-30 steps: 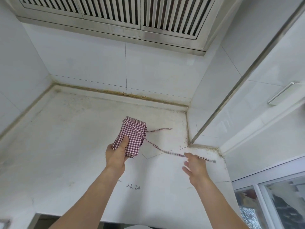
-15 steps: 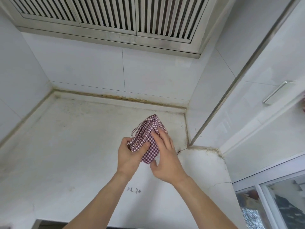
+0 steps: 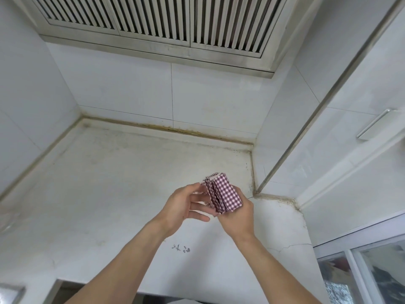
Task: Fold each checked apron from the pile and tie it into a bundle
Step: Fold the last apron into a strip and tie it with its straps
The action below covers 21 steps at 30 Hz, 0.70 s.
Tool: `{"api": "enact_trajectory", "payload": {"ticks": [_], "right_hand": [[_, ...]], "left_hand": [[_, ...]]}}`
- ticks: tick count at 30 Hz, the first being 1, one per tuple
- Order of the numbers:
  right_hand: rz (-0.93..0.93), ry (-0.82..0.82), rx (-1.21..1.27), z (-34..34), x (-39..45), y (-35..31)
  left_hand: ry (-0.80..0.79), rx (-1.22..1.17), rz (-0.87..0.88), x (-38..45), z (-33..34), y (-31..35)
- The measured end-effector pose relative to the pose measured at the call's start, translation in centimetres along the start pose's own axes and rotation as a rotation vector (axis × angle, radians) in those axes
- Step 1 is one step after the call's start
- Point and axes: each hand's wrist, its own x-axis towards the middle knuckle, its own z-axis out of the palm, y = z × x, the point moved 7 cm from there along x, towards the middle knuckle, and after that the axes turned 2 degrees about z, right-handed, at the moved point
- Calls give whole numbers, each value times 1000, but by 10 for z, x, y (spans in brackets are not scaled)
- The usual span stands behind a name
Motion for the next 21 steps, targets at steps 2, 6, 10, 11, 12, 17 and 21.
{"api": "enact_trajectory", "payload": {"ticks": [2,6,10,11,12,17,21], "right_hand": [[91,-81,94,3,2,2],[289,-228,351,6,0,15],[409,-359,413,4,-2,21],[427,-370,410,2,-3,22],[445,-380,406,1,-3,23],[467,-499,297,-5,-5,27],[400,-439,53,-18,6,32]], "left_hand": [[241,288,155,7,-19,4],[322,721,164,15,-40,-7],[32,714,-108,20,-36,-34],[5,782,-117,20,-36,-35],[-11,834,-114,21,-36,-37],[-103,874,-113,22,-39,-48],[-162,804,-183,21,-44,-54]]}}
